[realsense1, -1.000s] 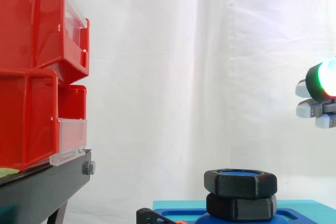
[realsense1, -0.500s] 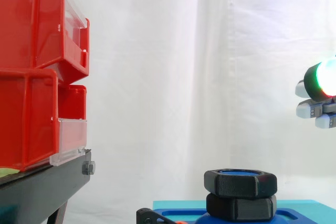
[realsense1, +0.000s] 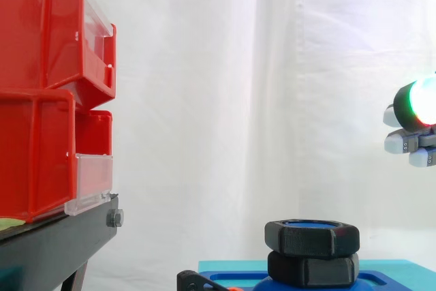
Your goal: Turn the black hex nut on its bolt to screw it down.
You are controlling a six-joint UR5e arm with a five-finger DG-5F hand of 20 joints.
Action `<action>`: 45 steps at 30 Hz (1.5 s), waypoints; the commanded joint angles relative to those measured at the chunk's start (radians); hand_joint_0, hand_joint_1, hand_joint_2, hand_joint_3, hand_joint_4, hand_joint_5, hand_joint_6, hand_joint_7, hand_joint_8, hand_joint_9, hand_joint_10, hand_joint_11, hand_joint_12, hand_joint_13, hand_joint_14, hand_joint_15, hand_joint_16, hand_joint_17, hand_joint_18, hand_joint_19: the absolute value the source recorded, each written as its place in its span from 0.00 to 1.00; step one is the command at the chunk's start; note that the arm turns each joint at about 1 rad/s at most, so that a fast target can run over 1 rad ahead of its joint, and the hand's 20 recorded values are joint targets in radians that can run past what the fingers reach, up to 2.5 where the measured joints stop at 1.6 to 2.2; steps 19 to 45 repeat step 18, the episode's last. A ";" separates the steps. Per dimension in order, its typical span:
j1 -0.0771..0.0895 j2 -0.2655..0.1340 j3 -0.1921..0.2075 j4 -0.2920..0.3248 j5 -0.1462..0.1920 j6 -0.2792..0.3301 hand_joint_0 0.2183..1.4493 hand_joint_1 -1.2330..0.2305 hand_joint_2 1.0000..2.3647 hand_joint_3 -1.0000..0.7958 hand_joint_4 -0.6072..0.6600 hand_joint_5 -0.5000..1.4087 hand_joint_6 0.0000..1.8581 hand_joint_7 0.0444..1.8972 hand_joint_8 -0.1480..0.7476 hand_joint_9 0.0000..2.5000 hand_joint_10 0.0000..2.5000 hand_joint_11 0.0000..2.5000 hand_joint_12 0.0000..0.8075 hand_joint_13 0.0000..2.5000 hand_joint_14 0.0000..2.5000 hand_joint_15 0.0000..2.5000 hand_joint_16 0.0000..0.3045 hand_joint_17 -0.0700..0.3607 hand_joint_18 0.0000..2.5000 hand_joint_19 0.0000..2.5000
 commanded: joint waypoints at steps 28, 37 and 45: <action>0.001 0.000 0.000 0.000 0.000 -0.001 0.25 0.56 0.00 0.28 0.42 0.11 0.27 0.27 0.23 0.00 0.00 0.00 0.32 0.00 0.00 0.00 0.11 0.33 0.00 0.02; 0.001 0.000 0.000 0.000 0.000 -0.001 0.25 0.56 0.00 0.28 0.42 0.11 0.27 0.27 0.23 0.00 0.00 0.00 0.32 0.00 0.00 0.00 0.11 0.33 0.00 0.02; 0.001 0.000 0.000 0.000 0.000 -0.001 0.25 0.56 0.00 0.28 0.42 0.11 0.27 0.27 0.23 0.00 0.00 0.00 0.32 0.00 0.00 0.00 0.11 0.33 0.00 0.02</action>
